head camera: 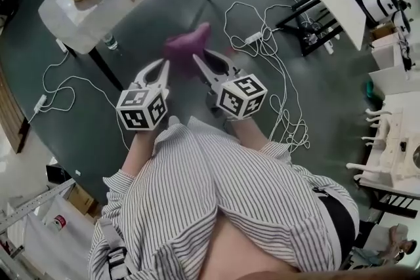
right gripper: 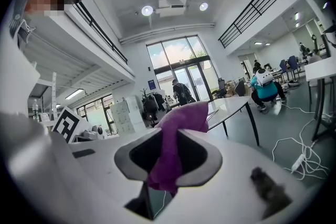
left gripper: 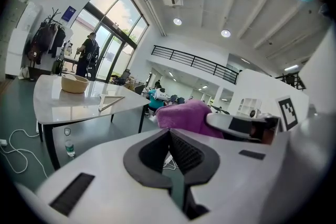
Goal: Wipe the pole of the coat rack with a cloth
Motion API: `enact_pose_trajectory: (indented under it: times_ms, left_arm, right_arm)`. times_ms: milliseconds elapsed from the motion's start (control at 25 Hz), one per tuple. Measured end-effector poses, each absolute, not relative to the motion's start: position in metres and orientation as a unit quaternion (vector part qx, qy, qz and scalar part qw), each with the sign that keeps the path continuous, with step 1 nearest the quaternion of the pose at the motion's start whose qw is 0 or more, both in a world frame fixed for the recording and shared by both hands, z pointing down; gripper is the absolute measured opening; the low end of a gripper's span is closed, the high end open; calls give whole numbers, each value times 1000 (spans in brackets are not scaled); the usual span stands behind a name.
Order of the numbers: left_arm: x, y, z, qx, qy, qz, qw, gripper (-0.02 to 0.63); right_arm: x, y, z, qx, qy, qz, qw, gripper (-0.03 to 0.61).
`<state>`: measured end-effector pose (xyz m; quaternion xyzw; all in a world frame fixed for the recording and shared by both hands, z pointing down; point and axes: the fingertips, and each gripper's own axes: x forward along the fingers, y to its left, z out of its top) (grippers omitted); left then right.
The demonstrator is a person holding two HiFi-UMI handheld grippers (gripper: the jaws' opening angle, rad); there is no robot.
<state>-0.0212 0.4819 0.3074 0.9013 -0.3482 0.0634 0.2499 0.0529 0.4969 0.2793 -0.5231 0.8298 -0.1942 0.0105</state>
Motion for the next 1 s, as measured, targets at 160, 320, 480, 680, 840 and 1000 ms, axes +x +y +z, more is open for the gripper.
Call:
enact_pose_trajectory:
  times_ms: [160,320,480,680,840,1000]
  left_arm:
    - [-20,448,313,901,-345,55,258,11]
    - [-17,426,322,902,-343,66,255,11]
    - [-14,401,326,904,-340,74,250,11]
    - [-5,366,329,902,-341,78,253,11]
    - [-2,329,338,898,-352,85,248,11]
    - [10,288,339,894,-361,92,248,11]
  right_arm:
    - [52,465,287,-525,827,-199,9,89]
    - [58,440,300,-529,822,-213,0,89]
    - [64,410,303,-531,819,-218,0,89]
    - [71,376,310,-527,819,-225,0,89]
    - [73,337,320,-518,825,-226,-6,91]
    - [86,290,316,-511,830,-226,-4,89]
